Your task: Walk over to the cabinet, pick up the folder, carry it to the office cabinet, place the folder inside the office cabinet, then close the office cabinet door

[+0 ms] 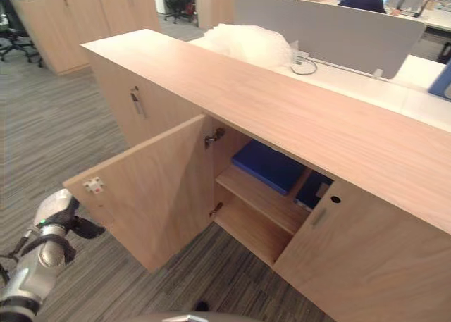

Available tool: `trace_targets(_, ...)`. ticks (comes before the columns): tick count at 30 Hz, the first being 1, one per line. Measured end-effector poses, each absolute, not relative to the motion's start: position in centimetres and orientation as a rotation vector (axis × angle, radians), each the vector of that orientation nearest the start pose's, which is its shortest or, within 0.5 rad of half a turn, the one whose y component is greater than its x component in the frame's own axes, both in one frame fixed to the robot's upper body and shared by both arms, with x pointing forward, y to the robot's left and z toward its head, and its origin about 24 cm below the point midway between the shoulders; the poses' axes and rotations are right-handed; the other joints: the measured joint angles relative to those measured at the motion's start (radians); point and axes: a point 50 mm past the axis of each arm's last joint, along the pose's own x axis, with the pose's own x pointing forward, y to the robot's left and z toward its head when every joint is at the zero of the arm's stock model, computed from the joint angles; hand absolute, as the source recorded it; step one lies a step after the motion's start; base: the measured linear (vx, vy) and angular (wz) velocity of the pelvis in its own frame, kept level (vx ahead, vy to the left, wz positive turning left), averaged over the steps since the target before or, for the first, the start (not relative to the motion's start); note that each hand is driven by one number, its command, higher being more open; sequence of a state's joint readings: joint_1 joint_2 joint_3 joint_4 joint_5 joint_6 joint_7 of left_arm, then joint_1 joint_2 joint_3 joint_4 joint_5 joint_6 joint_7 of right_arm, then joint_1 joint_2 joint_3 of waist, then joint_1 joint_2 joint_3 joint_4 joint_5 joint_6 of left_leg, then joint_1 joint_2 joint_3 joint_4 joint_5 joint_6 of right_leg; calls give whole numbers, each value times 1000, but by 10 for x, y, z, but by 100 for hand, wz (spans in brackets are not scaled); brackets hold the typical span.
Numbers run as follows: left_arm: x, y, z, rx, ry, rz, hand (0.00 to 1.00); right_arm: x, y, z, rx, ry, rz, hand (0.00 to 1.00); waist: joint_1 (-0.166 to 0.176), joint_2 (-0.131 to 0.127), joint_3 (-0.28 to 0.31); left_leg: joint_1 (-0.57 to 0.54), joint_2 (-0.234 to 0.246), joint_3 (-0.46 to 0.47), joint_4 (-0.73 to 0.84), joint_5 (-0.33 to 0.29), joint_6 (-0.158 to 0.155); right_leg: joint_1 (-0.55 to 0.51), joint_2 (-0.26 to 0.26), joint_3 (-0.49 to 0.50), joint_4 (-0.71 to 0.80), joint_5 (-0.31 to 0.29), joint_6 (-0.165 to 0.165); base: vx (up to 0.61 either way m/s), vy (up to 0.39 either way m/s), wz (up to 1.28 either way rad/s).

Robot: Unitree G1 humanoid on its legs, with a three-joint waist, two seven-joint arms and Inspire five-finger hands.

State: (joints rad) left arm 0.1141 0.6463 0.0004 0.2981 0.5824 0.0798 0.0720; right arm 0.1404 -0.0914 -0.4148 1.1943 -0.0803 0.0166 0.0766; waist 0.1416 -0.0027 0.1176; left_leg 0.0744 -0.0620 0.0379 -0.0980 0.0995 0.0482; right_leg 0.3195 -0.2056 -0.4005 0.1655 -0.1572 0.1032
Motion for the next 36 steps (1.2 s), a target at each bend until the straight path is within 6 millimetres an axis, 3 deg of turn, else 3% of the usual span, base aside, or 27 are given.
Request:
trace_targets(3, 198, 287, -3, 1168, 441, -89, 100, 30, -231, -170, 125, 1308, -365, 100, 6, 20, -14, -8, -24, 5, 0, 20, 2, -50, -10, -5, -36, -24, 16, -138, -14, 19)
trace_targets(7, 181, 212, -21, 837, 358, -332, 100, 24, -240, -169, 100, 1329, -389, 100, 9, 63, -37, -46, -11, 9, 1, 42, -6, -64, 4, -16, -53, -30, 26, -118, -18, 34)
trace_targets(8, 179, 199, -21, 781, 336, -369, 100, 24, -240, -169, 98, 1330, -389, 100, 8, 64, -38, -52, -9, 9, 1, 42, -7, -69, 6, -19, -54, -29, 29, -107, 5, 27)
trace_targets(10, 171, 148, -21, 566, 264, -499, 100, 29, -240, -169, 96, 1318, -386, 100, -4, 64, -39, -78, 1, 19, 1, 53, -13, -95, 14, -17, -55, -22, 24, -102, 26, -1)
trace_targets(11, 170, 139, -21, 517, 259, -520, 100, 30, -239, -169, 96, 1318, -385, 100, -9, 67, -41, -79, 5, 29, 0, 62, -10, -96, 18, -10, -59, -21, 23, -59, 31, -21)
trace_targets(13, 161, 104, -15, 365, 206, -651, 100, 26, -233, -171, 99, 1333, -371, 100, -38, 47, -61, -80, 6, 45, 0, 64, -3, -94, 20, 2, -81, -20, 21, -12, 32, -22)
trace_targets(16, 157, 68, 7, 216, 88, -819, 100, 26, -226, -172, 103, 1338, -367, 100, -68, 27, -76, -76, 2, 63, 0, 59, 3, -92, 16, 9, -90, -13, 19, 26, 21, -19)
trace_targets(19, 158, 40, 28, 83, -24, -928, 100, 27, -226, -172, 87, 1337, -356, 100, -86, 28, -78, -72, -1, 68, 0, 54, 3, -86, 13, 12, -100, 2, 15, 6, 3, -6)
trace_targets(24, 152, 27, 31, 40, -33, -1002, 100, 25, -226, -172, 76, 1343, -355, 100, -98, 30, -84, -49, 3, 67, 0, 43, -9, -57, 17, 6, -117, 3, 21, 21, -54, -1)
trace_targets(29, 151, 24, 19, 61, 18, -1033, 100, 28, -223, -173, 49, 1347, -327, 100, -100, 19, -91, -49, 14, 63, 0, 42, -12, -54, 28, 0, -118, -6, 24, 41, -77, -1)
trace_targets(33, 154, 36, -8, 102, 139, -991, 100, 31, -220, -173, 35, 1345, -298, 100, -112, 4, -87, -47, 23, 70, 0, 39, -16, -54, 34, 4, -121, -6, 24, 32, -38, -6)
trace_targets(36, 156, 56, -35, 89, 293, -912, 100, 33, -219, -173, 31, 1341, -292, 100, -118, -4, -82, -38, 29, 94, 0, 33, -24, -53, 36, 25, -126, -7, 24, -1, 2, -20)
